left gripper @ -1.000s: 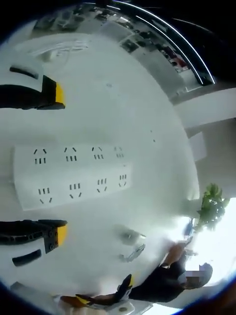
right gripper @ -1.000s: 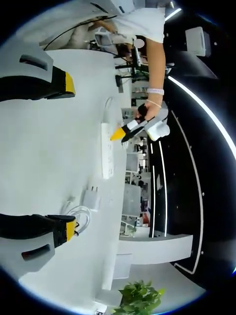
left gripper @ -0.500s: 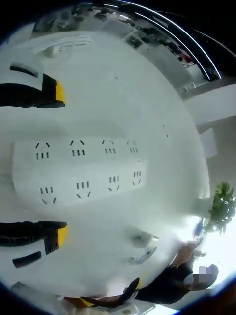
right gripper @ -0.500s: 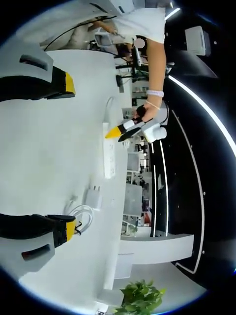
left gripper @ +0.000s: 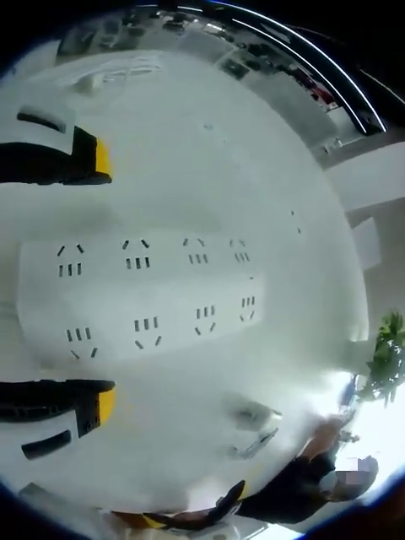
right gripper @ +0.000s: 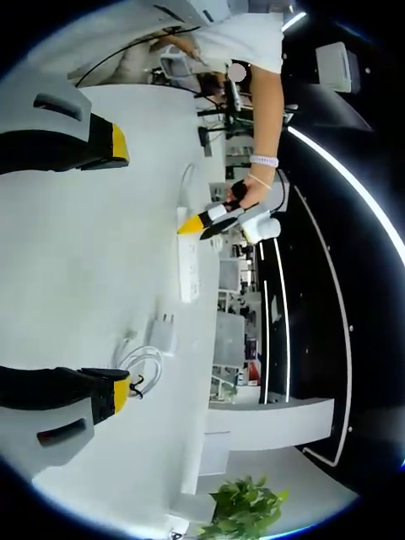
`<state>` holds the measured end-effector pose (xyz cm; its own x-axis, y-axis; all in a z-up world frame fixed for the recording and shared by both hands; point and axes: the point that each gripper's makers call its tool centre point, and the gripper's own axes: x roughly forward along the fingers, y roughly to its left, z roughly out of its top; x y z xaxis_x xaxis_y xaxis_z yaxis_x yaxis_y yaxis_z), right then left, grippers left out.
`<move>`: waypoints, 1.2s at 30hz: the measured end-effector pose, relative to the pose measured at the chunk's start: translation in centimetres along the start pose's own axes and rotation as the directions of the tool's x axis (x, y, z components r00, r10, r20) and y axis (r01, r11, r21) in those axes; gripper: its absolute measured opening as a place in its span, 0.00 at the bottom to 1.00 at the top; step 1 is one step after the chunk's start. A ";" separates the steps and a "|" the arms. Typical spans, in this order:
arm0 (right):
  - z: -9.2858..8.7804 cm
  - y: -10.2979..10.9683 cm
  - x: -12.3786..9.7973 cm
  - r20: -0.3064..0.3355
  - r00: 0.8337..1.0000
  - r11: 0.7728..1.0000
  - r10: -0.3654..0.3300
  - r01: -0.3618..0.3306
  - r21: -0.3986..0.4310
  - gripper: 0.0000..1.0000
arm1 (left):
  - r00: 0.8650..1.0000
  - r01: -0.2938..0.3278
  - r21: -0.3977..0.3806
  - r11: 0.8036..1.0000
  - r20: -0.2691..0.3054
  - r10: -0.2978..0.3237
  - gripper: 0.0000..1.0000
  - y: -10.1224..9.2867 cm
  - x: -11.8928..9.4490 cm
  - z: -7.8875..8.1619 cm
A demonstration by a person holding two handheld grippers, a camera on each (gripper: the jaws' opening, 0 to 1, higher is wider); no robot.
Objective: Straighten the power strip on the desk, plug the charger into it
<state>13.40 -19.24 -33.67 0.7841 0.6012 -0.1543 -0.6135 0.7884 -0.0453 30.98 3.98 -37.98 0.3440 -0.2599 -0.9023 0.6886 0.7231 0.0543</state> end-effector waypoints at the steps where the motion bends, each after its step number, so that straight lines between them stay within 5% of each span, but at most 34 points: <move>1: 0.0 -0.1 0.0 0.001 1.000 1.000 -0.002 0.002 0.003 0.97 | 1.000 0.002 -0.002 1.000 -0.002 -0.002 0.98 0.0 0.0 -0.1; 26: -0.5 -0.2 -0.4 -0.002 1.000 1.000 -0.017 0.017 0.026 0.97 | 0.998 0.038 -0.030 0.999 -0.054 -0.039 0.92 -0.7 0.0 -1.0; 36: -0.1 -0.4 -0.8 0.014 0.999 0.999 -0.030 0.030 0.025 0.97 | 0.995 0.075 -0.032 0.997 -0.061 -0.077 0.74 -1.6 -0.4 -1.1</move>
<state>12.99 -20.05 -33.63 0.8033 0.5791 -0.1392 -0.5874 0.8089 -0.0247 29.04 3.67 -38.20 0.2509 -0.2753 -0.9280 0.6919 0.7215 -0.0270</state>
